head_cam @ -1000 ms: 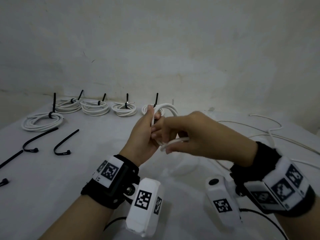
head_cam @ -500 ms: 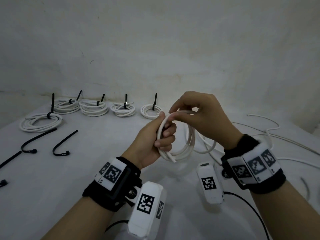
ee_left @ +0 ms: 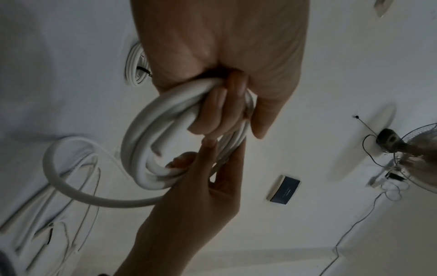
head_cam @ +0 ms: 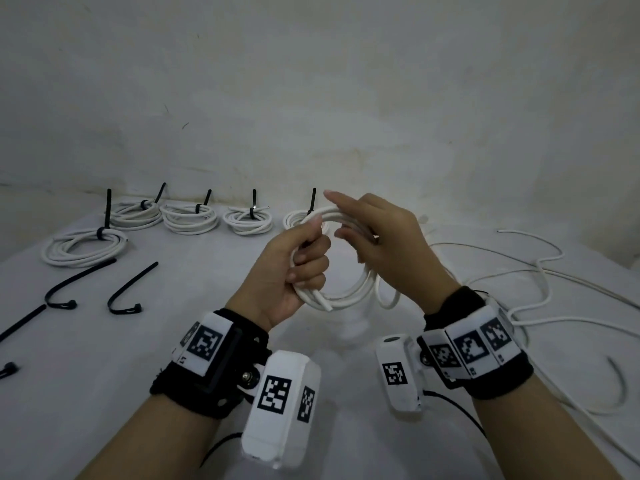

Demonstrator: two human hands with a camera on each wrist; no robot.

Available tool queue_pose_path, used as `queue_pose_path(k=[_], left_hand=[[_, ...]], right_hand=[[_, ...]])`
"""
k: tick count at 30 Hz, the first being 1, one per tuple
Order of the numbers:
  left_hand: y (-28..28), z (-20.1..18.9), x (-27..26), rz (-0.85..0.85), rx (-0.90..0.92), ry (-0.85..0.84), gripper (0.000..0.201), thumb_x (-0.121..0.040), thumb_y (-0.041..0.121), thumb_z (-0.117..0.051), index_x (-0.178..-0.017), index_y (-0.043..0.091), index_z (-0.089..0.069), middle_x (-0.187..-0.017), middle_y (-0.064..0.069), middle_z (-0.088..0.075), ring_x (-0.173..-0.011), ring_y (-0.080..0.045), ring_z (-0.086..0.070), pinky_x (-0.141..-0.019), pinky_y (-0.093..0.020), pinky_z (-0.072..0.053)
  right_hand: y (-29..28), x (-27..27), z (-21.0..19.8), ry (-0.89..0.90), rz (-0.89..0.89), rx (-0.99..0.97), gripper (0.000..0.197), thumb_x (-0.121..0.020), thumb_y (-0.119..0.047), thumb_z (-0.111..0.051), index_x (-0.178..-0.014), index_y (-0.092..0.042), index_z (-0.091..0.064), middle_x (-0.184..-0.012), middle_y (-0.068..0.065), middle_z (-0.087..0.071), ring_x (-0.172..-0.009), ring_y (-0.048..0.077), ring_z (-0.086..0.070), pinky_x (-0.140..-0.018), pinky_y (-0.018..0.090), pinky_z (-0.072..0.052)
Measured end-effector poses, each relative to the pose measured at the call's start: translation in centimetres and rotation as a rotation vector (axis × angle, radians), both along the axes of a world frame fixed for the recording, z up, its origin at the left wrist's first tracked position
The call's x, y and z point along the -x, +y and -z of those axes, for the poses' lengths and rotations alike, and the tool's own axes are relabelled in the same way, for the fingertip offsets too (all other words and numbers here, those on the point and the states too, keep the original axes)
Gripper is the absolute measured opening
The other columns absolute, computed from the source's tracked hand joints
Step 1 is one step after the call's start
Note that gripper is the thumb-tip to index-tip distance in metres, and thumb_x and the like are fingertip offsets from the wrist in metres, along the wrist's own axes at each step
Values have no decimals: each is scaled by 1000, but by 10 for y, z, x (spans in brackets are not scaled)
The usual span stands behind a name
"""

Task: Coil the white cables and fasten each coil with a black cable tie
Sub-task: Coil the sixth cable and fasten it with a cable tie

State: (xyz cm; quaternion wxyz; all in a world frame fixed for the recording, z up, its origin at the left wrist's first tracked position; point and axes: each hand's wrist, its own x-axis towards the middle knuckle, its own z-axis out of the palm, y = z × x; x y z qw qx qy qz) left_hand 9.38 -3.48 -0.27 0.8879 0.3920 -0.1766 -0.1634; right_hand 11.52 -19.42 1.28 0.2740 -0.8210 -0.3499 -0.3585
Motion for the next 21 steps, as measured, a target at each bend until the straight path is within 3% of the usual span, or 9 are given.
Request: queue_pose_path(k=[2,5,8,12,17,18,21], left_hand=[[-1,0,-2,-111,-133,-26,26,-88,29,-51,-69,16,-38,-47,8,-26,-31,-1,-24,-33,-13,-23],[3,2,-7,-304,-368,-128,21,-95,26,-49,-87,9,-59,-57,4,-38,-41,-5,-40,-43,-18,-40],[8,4,-8,-390,-540,-223,22,-95,27,-50,-95,10,-65,-64,2,-47,-49,-7,-49,-55,-23,-51],[2,3,-3,-383,-598,-263,29,-101,28,-38,-80,12,-52,-50,10,-39,-43,-5,-39,-49,-22,-43],[-6,2,-1,-419,-490,-235,32,-100,30,-37,-73,16,-44,-48,13,-34,-40,-3,-30,-42,-17,-32],[-7,2,-2,-434,-474,-233,32,-100,30,-37,-72,16,-44,-48,13,-33,-40,-3,-29,-41,-17,-31],[-9,4,-3,-465,-446,-231,32,-101,29,-36,-73,17,-44,-48,13,-32,-40,-3,-28,-41,-17,-30]], right_hand=[[-2,-2,1,-16,-6,12,42,-87,-6,-59,-129,-7,-57,-79,-5,-49,-60,-7,-44,-64,9,-38],[-2,-2,1,-37,-2,39,36,-87,-6,-57,-124,-5,-60,-80,-7,-51,-57,-4,-44,-66,6,-37],[-2,-3,3,-35,-9,48,32,-87,-6,-58,-119,-4,-62,-78,-8,-52,-62,-14,-48,-66,3,-36],[-3,-5,5,-48,-19,49,28,-87,-5,-59,-115,-3,-64,-78,-9,-51,-64,-15,-47,-67,2,-35],[1,0,5,-95,-3,-28,23,-87,-4,-62,-109,-4,-66,-73,-7,-53,-59,4,-44,-61,5,-37],[2,3,4,-18,-29,-99,21,-89,-6,-62,-109,-6,-67,-71,-6,-56,-53,9,-48,-56,8,-38],[7,11,2,453,-190,-465,19,-95,-13,-56,-110,-15,-68,-66,0,-59,-39,11,-50,-45,17,-41]])
